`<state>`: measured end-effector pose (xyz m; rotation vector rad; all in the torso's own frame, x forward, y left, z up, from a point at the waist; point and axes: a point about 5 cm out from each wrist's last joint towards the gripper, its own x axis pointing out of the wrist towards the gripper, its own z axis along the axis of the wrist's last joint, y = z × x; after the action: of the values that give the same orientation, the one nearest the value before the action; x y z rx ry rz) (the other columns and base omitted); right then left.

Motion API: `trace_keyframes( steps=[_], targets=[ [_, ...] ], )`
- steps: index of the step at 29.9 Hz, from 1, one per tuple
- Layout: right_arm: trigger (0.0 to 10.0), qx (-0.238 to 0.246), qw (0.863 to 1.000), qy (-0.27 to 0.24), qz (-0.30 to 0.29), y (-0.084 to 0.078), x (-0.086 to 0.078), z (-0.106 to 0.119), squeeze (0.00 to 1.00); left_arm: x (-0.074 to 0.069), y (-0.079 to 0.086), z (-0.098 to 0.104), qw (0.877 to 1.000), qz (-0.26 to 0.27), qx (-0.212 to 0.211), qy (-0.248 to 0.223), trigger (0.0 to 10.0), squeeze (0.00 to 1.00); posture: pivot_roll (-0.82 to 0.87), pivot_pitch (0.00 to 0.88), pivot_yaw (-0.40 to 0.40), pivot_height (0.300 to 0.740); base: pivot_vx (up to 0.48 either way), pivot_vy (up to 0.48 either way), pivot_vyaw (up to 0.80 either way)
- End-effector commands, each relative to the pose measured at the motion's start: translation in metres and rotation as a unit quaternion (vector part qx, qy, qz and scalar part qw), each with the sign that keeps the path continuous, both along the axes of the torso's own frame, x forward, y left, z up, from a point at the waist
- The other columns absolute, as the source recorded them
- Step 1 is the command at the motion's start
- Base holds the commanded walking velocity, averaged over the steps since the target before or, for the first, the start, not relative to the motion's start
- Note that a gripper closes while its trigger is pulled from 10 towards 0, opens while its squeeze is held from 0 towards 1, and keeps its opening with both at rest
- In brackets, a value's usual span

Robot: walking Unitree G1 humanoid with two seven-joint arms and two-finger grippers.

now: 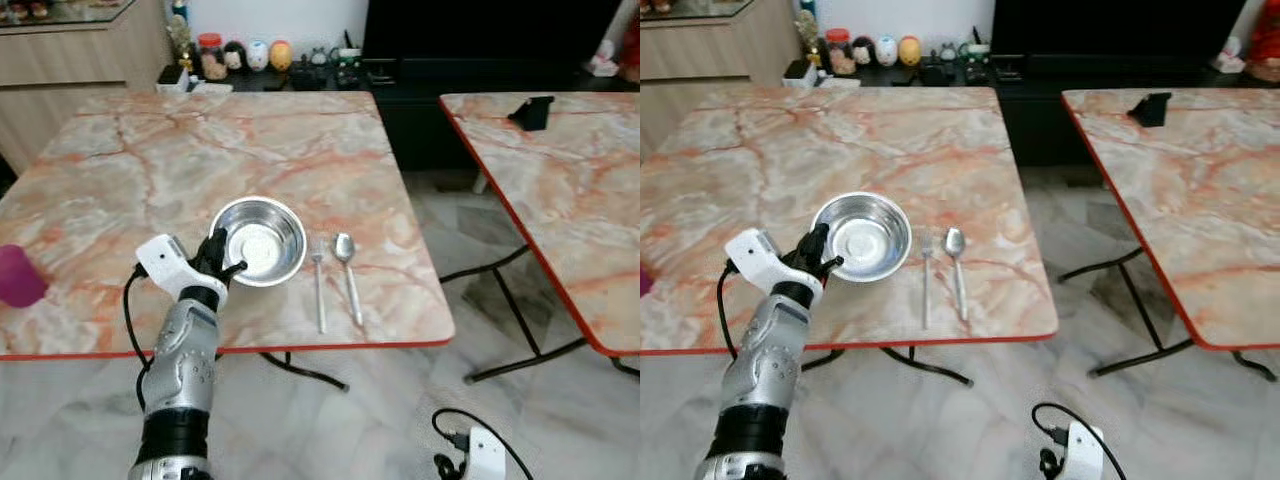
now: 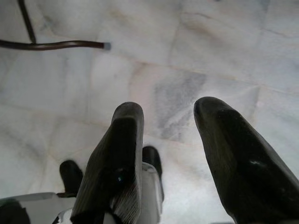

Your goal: Setting the table

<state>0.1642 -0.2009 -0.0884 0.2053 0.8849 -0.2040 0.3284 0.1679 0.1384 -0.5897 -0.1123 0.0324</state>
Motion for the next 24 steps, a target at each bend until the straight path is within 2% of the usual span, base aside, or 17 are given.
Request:
trace_keyframes(
  steps=[1,24],
  targets=[
    [10.0,-0.006,1.000,0.003,-0.007,-0.0053,-0.0028,-0.0003,0.00,-0.0002,-0.0039,0.0065,1.000,-0.003,-0.001,-0.016,10.0,0.00,0.02,0.000,-0.034,0.740,0.000,-0.454,0.00],
    [10.0,-0.005,1.000,0.003,-0.005,-0.0036,-0.0024,-0.0004,0.00,0.0013,0.0002,0.0087,1.000,0.005,0.010,-0.015,10.0,0.00,0.02,0.000,-0.027,0.740,0.000,-0.454,0.00]
  ],
)
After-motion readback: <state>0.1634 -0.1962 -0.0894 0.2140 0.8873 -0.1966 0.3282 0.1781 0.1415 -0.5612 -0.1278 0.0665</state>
